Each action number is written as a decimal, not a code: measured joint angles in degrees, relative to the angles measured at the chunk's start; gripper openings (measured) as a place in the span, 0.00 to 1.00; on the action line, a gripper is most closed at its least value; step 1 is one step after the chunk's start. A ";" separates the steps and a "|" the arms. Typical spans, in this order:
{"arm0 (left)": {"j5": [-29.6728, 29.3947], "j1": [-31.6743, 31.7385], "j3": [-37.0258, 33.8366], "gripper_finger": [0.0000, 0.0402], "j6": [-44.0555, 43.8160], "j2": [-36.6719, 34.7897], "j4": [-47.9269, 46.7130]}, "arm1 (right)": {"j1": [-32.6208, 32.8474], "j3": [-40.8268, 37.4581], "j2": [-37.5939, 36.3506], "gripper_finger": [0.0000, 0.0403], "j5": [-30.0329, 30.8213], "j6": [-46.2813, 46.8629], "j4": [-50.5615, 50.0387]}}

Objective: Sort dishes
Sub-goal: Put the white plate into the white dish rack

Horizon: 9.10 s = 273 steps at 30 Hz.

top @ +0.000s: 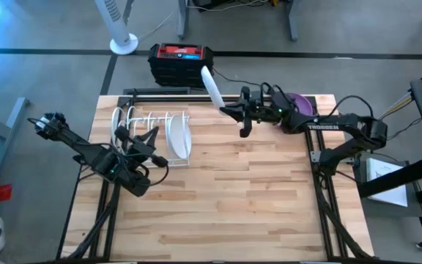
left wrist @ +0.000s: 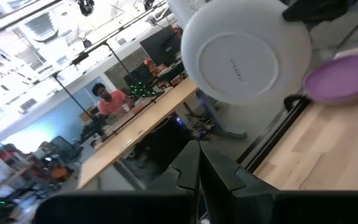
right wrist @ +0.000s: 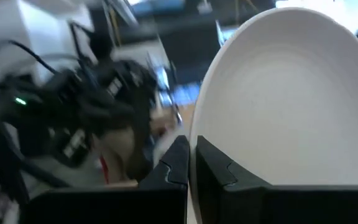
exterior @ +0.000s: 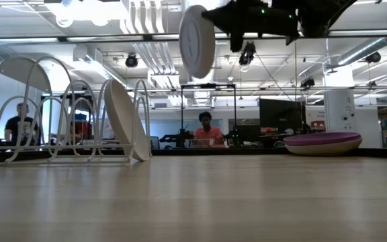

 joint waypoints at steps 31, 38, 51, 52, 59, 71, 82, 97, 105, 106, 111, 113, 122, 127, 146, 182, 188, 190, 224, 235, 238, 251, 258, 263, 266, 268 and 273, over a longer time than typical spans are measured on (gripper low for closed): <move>-0.05 -18.12 10.26 0.00 -2.83 -0.13 0.61 | 17.08 35.72 37.32 0.00 24.46 -11.90 15.90; -0.06 -19.32 15.24 0.00 1.29 -0.33 -4.89 | 20.09 47.40 46.53 0.00 32.21 -20.65 16.08; 0.00 -19.49 13.86 0.00 -1.70 -3.30 -9.82 | 21.65 67.25 61.75 0.00 33.23 -25.77 13.36; 0.01 -19.50 13.58 0.00 -2.43 -3.55 -9.84 | 21.65 68.08 62.34 0.00 33.23 -25.76 13.10; 0.28 -19.62 11.44 0.00 -3.23 -4.78 -10.06 | 21.75 69.48 63.53 0.00 33.23 -24.21 10.16; 0.21 -19.62 10.19 0.00 -3.68 -6.49 -10.05 | 21.73 69.42 63.53 0.00 33.10 -22.52 5.01; -0.09 -19.62 12.41 0.00 -0.23 -6.61 -10.10 | 21.73 68.57 63.53 0.00 32.64 -20.47 3.33; -0.10 -19.62 15.36 0.00 3.95 -6.60 -10.14 | 21.84 65.00 63.53 0.00 34.67 -16.00 3.35; -0.10 -19.62 15.11 0.00 3.01 -6.60 -10.14 | 22.08 62.74 63.51 0.00 34.76 -11.96 3.55; -0.10 -19.62 15.11 0.00 3.01 -6.60 -10.14 | 22.18 62.44 63.51 0.00 34.75 -11.39 3.53; -0.10 -19.62 15.01 0.00 2.81 -6.60 -10.12 | 22.57 60.68 63.51 0.00 35.30 -8.27 3.88; -0.10 -19.62 14.75 0.00 2.78 -6.60 -10.13 | 22.73 60.00 63.51 0.00 36.28 -7.00 3.89; -0.08 -19.62 14.42 0.00 1.52 -6.60 -10.14 | 23.00 59.19 63.49 0.00 37.53 -4.62 3.81; -0.08 -19.61 14.42 0.00 1.48 -6.60 -10.12 | 23.17 59.17 63.47 0.00 37.73 -0.83 3.72; -0.06 -19.62 14.31 0.00 1.01 -6.60 -10.12 | 24.07 59.08 63.45 0.00 37.86 4.06 2.00; 0.23 -19.62 14.31 0.00 -0.33 -3.32 -10.12 | 25.11 59.12 63.84 0.00 38.64 -4.66 -14.63; 0.18 -19.61 14.31 0.00 -0.68 -2.63 -10.10 | 25.57 59.12 63.91 0.00 39.04 -5.27 -15.05; 0.15 -19.60 14.31 0.00 -0.96 -2.54 -10.10 | 25.64 59.12 63.91 0.00 39.00 -5.19 -15.58; 0.05 -19.61 14.31 0.00 -1.82 -2.48 -10.10 | 25.65 59.08 63.95 0.18 39.00 -7.90 -17.33; 0.07 -19.62 14.31 0.00 -1.82 -2.49 -10.10 | 25.70 59.06 63.95 0.31 39.00 -8.06 -17.88; 0.07 -19.62 14.31 0.00 -1.95 -2.49 -10.10 | 25.80 59.06 63.95 0.34 39.06 -7.89 -18.09; 0.07 -19.62 14.31 0.00 -1.98 -2.49 -10.10 | 26.09 59.05 63.68 0.44 39.17 -8.78 -19.27; 0.10 -19.62 14.31 0.00 -2.00 -2.49 -10.10 | 26.17 59.01 62.84 0.45 39.23 -9.14 -19.46; 0.10 -19.62 14.31 0.00 -2.16 -2.49 -10.10 | 26.19 59.01 62.46 0.45 39.24 -9.75 -19.42; 0.10 -19.62 14.31 0.00 -2.17 -2.49 -10.10 | 26.19 59.01 62.44 0.45 39.24 -9.82 -19.42; 0.10 -19.62 14.31 0.00 -2.17 -2.49 -10.10 | 26.21 59.01 62.44 0.45 39.24 -10.03 -19.42; 0.10 -19.62 14.31 0.00 -2.17 -2.49 -10.10 | 26.27 59.01 62.12 0.45 39.24 -10.01 -19.52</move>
